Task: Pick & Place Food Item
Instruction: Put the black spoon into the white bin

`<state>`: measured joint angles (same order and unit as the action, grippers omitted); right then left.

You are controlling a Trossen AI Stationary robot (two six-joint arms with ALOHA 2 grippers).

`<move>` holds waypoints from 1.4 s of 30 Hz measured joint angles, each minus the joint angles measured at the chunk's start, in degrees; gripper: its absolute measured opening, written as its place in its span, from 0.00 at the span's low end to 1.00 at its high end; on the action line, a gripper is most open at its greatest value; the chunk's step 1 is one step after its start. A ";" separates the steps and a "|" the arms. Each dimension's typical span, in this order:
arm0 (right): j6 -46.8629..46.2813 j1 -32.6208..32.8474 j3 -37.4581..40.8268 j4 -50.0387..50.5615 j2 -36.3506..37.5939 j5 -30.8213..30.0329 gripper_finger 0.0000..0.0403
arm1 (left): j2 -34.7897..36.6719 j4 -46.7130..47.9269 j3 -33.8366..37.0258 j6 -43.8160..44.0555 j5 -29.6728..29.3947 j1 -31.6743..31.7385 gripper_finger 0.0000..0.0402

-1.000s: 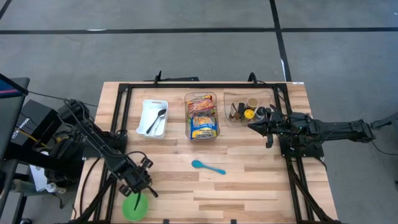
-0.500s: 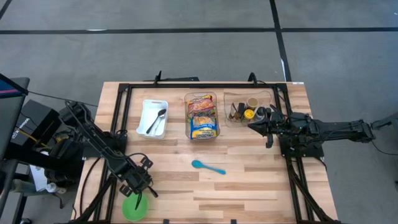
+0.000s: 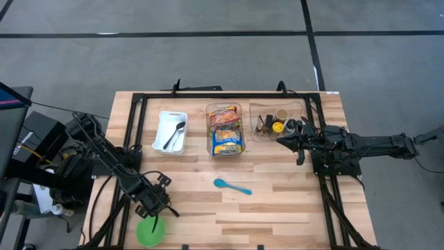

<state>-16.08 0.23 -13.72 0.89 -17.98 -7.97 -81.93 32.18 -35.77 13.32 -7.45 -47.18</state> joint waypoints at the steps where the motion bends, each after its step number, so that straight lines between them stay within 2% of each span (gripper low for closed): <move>1: 0.00 0.00 0.00 0.00 0.00 -0.02 0.00 | 0.00 0.00 0.00 0.00 -0.08 0.00 0.21; 12: 0.01 0.01 0.01 0.00 0.00 -0.02 0.00 | 0.04 -0.07 0.00 0.80 1.87 0.00 0.21; 26: 0.01 0.00 0.02 0.00 0.00 -0.01 0.00 | -1.20 -0.15 -0.24 1.09 1.50 0.00 0.21; 36: 0.00 0.00 0.00 0.00 0.00 0.00 0.00 | -1.29 -0.31 -0.20 1.16 1.85 -0.02 0.03; 42: 0.00 0.00 0.01 0.01 0.00 -0.01 0.00 | -1.31 -0.49 -0.13 1.14 1.78 -0.02 0.05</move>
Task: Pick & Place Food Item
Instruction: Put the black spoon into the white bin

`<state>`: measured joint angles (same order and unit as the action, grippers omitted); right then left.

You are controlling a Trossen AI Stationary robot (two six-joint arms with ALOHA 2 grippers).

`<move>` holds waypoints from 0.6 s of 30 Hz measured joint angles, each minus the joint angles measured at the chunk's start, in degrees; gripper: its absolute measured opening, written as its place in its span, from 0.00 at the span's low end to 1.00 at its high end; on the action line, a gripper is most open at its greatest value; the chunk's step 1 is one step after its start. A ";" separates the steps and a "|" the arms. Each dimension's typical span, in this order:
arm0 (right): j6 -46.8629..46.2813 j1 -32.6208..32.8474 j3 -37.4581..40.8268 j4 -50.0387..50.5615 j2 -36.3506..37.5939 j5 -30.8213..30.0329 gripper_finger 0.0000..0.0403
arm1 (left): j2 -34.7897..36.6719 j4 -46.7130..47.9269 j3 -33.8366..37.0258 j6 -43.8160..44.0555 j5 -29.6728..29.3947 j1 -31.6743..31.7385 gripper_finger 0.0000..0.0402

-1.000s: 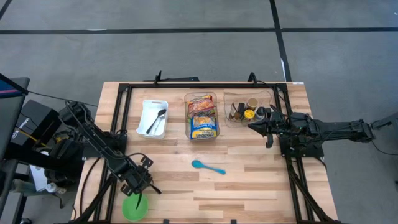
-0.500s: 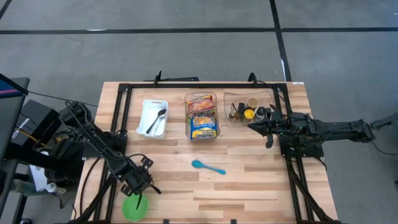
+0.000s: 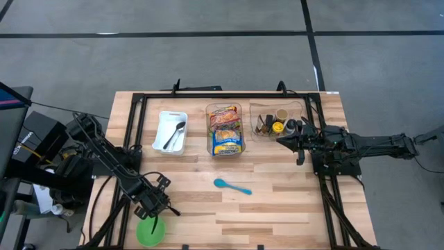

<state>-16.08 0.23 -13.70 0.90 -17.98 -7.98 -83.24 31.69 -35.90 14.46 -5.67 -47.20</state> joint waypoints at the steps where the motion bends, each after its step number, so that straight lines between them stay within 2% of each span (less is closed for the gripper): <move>1: 0.01 0.00 0.01 0.00 0.00 0.00 0.00 | 0.17 -0.01 0.02 0.00 -0.02 0.00 0.05; 6: 0.00 0.00 -0.01 -0.01 0.00 0.01 0.00 | 1.84 0.01 0.24 -0.01 -0.57 0.02 0.02; 11: 0.00 0.00 0.00 -0.01 0.00 -0.01 0.00 | 5.17 -0.38 0.22 -0.01 -2.08 0.09 0.02; 18: 0.00 0.00 -0.01 -0.01 0.00 0.01 0.00 | 13.55 -1.29 0.15 2.29 -3.71 2.48 0.02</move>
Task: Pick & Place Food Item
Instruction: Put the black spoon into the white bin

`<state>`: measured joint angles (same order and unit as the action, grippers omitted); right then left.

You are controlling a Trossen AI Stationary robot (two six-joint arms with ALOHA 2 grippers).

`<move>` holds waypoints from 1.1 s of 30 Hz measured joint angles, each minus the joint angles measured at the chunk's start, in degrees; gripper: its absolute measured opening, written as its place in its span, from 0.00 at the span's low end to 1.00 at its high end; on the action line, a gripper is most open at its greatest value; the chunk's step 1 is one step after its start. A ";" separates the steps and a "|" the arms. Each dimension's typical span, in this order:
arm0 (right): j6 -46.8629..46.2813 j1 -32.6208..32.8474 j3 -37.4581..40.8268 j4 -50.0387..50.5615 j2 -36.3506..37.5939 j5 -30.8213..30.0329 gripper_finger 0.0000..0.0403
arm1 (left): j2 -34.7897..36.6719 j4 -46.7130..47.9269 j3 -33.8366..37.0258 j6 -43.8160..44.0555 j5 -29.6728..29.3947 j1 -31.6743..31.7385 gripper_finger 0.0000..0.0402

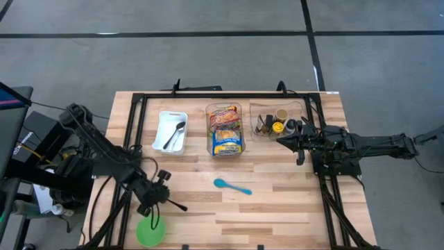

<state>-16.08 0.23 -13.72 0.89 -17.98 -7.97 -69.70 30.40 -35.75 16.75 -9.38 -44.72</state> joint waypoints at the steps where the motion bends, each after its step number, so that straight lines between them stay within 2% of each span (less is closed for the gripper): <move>1: 0.00 0.00 0.01 0.00 -0.02 0.00 0.00 | 1.53 -0.62 0.00 0.02 -0.17 0.43 0.02; 5: 0.00 0.02 0.02 0.00 0.00 0.01 0.00 | 7.97 -6.21 -0.02 0.03 -0.18 2.58 0.01; 9: 0.00 0.00 0.00 0.00 0.00 0.01 0.00 | 13.53 -16.35 -0.07 0.04 -0.35 5.06 0.02; 15: 0.00 0.00 0.01 0.01 0.00 0.00 0.00 | 18.78 -33.16 -0.15 0.07 -5.94 8.77 0.02; 19: 0.00 0.01 0.02 0.00 -0.02 -0.01 0.00 | 20.48 -40.17 -0.15 -2.66 -9.26 11.95 0.03; 24: 0.02 0.00 0.00 0.00 0.00 0.01 0.00 | 20.92 -43.99 -0.15 -6.25 -11.41 16.34 0.02; 33: 0.02 0.02 0.02 0.02 0.00 0.01 0.00 | 20.90 -41.23 -0.15 -6.39 -12.14 25.93 0.02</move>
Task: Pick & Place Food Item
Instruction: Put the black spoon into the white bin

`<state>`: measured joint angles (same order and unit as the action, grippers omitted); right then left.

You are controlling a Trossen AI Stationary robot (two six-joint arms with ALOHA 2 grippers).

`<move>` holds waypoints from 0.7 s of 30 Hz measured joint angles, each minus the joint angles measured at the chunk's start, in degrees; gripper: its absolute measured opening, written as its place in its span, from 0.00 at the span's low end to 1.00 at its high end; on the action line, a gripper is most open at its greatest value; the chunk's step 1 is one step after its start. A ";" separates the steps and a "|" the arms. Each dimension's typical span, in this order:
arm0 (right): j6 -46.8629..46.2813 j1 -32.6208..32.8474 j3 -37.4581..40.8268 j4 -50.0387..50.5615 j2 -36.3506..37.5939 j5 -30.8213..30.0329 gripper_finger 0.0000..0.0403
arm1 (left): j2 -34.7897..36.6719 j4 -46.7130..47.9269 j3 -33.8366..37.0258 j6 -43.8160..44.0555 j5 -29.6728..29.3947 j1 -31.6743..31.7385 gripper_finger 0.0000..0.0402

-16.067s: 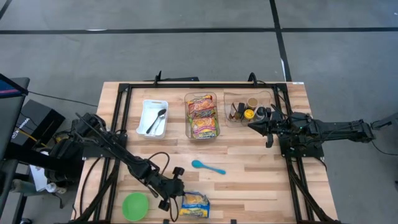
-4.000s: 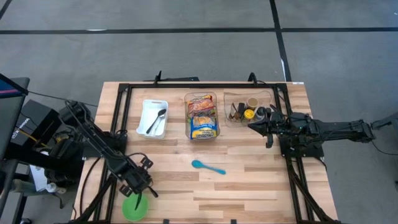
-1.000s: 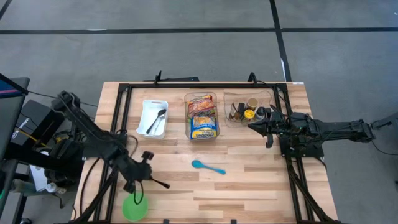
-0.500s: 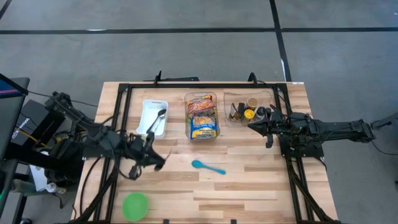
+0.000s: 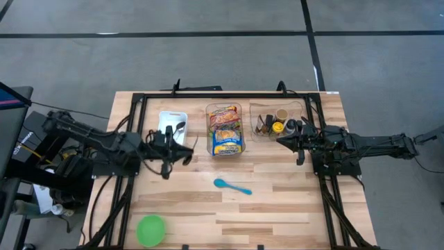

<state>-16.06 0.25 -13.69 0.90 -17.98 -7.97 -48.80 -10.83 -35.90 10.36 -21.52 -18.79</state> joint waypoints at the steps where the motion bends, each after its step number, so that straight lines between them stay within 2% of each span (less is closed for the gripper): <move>1: -0.02 -0.02 0.00 -0.02 0.00 0.00 0.00 | 0.00 0.52 0.00 -0.02 0.00 1.21 0.02; 5: -0.01 -0.01 -0.01 -0.02 0.00 -0.01 0.00 | 0.00 4.36 0.00 -0.04 -0.32 6.25 0.02; 10: -0.02 -0.02 -0.01 -0.02 0.00 0.00 0.00 | 0.02 13.06 0.00 0.85 -5.02 11.74 0.02; 17: -0.02 0.00 0.00 -0.02 0.00 -0.02 0.00 | 0.02 29.25 0.00 13.12 -6.97 18.64 0.02; 21: -0.02 -0.01 -0.01 -0.02 0.00 -0.02 0.00 | 0.05 37.28 0.00 17.18 -6.86 21.66 0.03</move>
<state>-16.08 0.24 -13.70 0.89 -17.98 -7.98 -48.74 26.45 -35.90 27.55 -28.37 2.87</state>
